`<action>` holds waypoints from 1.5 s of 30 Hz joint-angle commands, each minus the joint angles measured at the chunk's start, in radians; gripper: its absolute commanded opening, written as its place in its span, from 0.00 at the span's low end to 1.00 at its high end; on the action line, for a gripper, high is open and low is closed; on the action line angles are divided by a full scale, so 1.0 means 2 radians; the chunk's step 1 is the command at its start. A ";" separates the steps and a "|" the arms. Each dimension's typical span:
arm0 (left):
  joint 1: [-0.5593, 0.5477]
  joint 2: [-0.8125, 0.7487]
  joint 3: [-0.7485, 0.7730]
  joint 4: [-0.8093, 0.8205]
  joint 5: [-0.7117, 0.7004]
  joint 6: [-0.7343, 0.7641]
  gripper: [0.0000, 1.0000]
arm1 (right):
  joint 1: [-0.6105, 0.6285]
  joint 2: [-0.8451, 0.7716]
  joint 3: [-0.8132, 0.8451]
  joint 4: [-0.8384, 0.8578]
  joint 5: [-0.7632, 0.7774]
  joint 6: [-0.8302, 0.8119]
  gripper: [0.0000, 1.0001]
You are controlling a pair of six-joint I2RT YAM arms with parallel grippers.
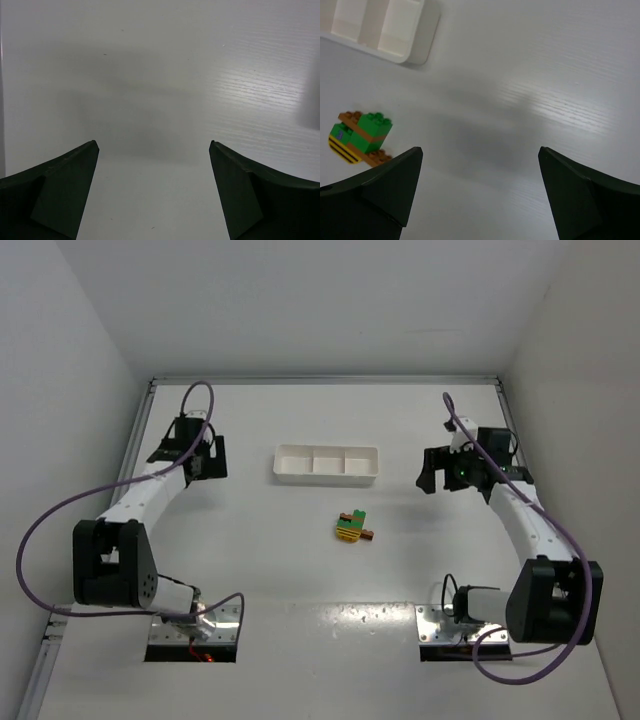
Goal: Sort the legos into containers by color
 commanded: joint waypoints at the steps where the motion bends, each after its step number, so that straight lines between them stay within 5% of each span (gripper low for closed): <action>1: 0.008 -0.027 -0.004 -0.009 0.026 0.012 0.99 | 0.022 -0.004 0.025 -0.053 -0.054 -0.061 0.99; 5: 0.029 -0.049 -0.015 -0.031 0.134 0.064 0.99 | 0.054 0.008 0.036 -0.103 -0.075 -0.163 0.99; 10: 0.040 -0.073 -0.008 -0.061 0.299 0.152 0.99 | 0.102 0.008 0.032 -0.126 -0.097 -0.266 0.80; 15: 0.040 -0.056 0.028 -0.084 0.299 0.169 0.99 | 0.186 0.048 0.037 -0.154 -0.079 -0.364 0.70; 25: 0.044 -0.046 0.037 -0.089 0.299 0.174 0.99 | 0.269 0.127 0.048 -0.132 -0.065 -0.374 0.48; 45: 0.044 -0.031 0.018 -0.079 0.276 0.169 0.99 | 0.319 0.225 0.064 -0.057 -0.070 -0.286 0.38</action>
